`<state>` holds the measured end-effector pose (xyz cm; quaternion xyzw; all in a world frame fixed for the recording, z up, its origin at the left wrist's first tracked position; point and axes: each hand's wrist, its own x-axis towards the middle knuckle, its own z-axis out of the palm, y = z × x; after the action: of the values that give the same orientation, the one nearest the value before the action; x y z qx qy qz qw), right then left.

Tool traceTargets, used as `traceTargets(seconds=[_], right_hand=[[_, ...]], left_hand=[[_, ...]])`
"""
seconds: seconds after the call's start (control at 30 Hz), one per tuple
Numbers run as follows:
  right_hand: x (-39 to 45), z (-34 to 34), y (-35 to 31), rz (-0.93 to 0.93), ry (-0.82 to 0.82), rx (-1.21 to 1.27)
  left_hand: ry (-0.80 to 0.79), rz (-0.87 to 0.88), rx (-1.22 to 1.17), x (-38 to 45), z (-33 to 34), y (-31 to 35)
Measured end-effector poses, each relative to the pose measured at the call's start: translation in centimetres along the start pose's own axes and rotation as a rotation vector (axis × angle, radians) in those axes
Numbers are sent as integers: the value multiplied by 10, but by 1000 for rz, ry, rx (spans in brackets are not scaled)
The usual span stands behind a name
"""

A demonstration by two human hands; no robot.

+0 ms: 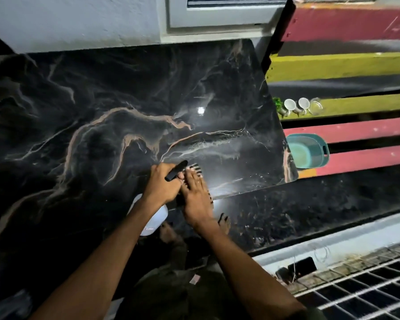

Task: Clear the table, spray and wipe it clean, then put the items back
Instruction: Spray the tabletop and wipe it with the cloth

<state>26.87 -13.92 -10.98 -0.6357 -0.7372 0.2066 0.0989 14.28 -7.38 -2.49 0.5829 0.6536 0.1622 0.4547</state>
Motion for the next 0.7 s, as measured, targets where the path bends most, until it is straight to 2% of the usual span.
traceTargets(seconds=[0.1, 0.27, 0.5, 0.57, 0.7], right_hand=[[-13, -6, 37, -5, -11, -48], [-48, -49, 137, 405, 230, 71], [-81, -102, 239, 815, 387, 243], [-87, -109, 253, 829, 437, 290], [-90, -123, 243, 664, 461, 267]], left_hand=[[-6, -18, 6, 1, 11, 8], [11, -54, -84, 0, 33, 32], [-14, -44, -49, 4, 72, 70], [-18, -35, -39, 5, 85, 83], [-6, -20, -10, 8, 112, 112]])
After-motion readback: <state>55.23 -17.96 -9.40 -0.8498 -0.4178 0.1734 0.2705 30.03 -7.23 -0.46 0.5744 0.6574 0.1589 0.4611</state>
